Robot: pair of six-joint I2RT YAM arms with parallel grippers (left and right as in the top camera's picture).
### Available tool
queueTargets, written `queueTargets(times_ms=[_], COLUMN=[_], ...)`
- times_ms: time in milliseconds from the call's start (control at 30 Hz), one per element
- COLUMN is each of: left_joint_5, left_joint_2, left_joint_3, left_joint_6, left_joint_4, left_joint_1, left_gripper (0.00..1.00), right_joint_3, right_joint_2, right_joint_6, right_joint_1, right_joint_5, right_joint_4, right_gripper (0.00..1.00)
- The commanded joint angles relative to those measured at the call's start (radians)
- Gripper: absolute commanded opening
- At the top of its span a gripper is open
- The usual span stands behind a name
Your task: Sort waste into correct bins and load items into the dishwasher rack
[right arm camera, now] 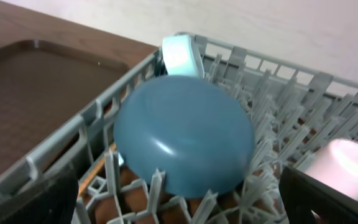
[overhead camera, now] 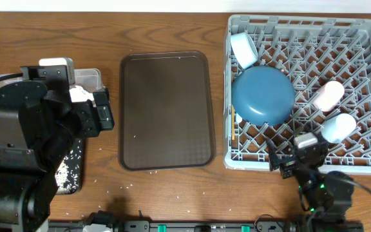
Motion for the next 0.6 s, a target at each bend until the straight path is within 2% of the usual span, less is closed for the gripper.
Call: queueTargets(times_ms=[0, 167, 333, 567], left_joint_5=[-0.004, -0.004, -0.004, -0.004], left_joint_2=[-0.003, -0.003, -0.003, -0.003], left_joint_3=[0.004, 0.004, 0.004, 0.004], left_joint_6=[0.01, 0.01, 0.01, 0.01], left_joint_4=[-0.002, -0.002, -0.002, -0.002], left_joint_1=[-0.003, -0.003, -0.003, -0.003], left_gripper=[0.98, 0.98, 0.98, 0.98], right_joint_3=[-0.096, -0.128, -0.171, -0.171], right_joint_2=[-0.091, -0.175, -0.18, -0.18], right_joint_6=[0.038, 0.057, 0.057, 0.057], right_joint_1=[0.003, -0.005, -0.009, -0.008], right_joint_5=[0.007, 0.033, 0.04, 0.04], right_joint_4=[0.034, 0.08, 0.189, 0.182], right_gripper=[0.99, 0.99, 0.99, 0.99])
